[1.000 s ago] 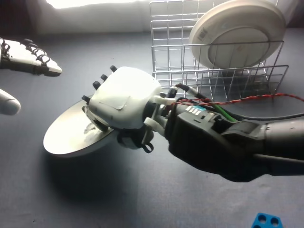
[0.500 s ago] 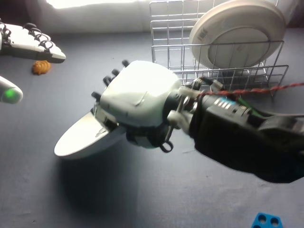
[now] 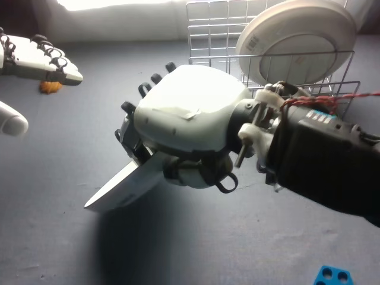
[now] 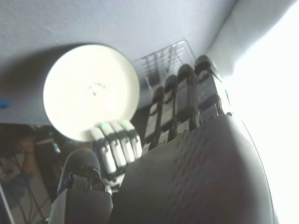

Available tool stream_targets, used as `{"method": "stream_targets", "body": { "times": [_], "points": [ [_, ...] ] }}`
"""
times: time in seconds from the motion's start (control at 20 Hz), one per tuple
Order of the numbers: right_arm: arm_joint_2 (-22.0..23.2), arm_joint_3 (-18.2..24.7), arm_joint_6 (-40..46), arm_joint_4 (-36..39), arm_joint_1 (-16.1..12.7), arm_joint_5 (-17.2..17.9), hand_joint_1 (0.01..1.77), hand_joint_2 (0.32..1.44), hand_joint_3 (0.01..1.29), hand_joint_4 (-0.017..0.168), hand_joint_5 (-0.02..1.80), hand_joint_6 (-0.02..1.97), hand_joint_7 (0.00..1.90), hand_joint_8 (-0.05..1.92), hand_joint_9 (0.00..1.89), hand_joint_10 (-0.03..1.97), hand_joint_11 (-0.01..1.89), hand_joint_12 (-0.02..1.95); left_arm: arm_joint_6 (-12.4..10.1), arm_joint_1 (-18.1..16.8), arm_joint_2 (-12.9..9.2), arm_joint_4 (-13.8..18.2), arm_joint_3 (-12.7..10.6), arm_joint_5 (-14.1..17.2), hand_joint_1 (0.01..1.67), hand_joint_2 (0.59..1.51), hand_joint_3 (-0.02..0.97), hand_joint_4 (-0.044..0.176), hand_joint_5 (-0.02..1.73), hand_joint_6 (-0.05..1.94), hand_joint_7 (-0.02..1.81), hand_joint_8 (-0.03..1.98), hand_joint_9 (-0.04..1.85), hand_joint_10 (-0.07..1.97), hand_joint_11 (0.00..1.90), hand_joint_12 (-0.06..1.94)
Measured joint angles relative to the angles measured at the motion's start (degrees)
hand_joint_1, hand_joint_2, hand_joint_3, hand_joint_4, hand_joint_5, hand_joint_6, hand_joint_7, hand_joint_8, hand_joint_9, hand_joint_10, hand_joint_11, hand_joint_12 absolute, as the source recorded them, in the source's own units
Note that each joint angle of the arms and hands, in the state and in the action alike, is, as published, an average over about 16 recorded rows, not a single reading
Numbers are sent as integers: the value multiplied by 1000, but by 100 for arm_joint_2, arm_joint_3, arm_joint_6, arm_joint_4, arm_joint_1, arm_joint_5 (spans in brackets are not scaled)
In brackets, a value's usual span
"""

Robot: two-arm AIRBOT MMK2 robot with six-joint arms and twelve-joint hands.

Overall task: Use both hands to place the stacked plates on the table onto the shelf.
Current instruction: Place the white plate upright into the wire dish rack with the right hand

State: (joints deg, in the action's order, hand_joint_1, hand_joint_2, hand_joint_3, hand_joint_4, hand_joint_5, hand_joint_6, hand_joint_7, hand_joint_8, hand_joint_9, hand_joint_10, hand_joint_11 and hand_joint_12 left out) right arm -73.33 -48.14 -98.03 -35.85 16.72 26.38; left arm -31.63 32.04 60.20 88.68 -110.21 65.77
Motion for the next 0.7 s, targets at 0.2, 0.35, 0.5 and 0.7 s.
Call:
{"method": "stream_targets", "body": {
  "times": [0.2,0.35,0.5,0.7],
  "points": [
    [307,193,183,-422,-247,-351,1363,986,14,-2,970,900,1081,778,1030,890,817,1029,0,33,0,5,0,-6,15,1141,17,-4,67,20,73,8,59,7,23,16],
    [513,276,299,-810,-477,-656,1354,987,14,-1,969,887,1085,776,1049,841,828,1021,0,60,0,5,1,-11,14,1143,17,-4,68,20,71,9,58,7,23,14],
    [716,319,415,-1199,-736,-948,1343,989,14,1,971,875,1086,783,1083,728,835,1013,0,81,0,6,2,-15,14,1143,17,-4,68,20,72,9,60,7,24,11],
    [937,343,511,-1644,-1070,-1266,1333,993,14,1,973,859,1087,783,1104,679,839,1005,0,105,0,0,3,-20,15,1143,17,-4,68,20,71,9,57,7,24,11]
  ]
}}
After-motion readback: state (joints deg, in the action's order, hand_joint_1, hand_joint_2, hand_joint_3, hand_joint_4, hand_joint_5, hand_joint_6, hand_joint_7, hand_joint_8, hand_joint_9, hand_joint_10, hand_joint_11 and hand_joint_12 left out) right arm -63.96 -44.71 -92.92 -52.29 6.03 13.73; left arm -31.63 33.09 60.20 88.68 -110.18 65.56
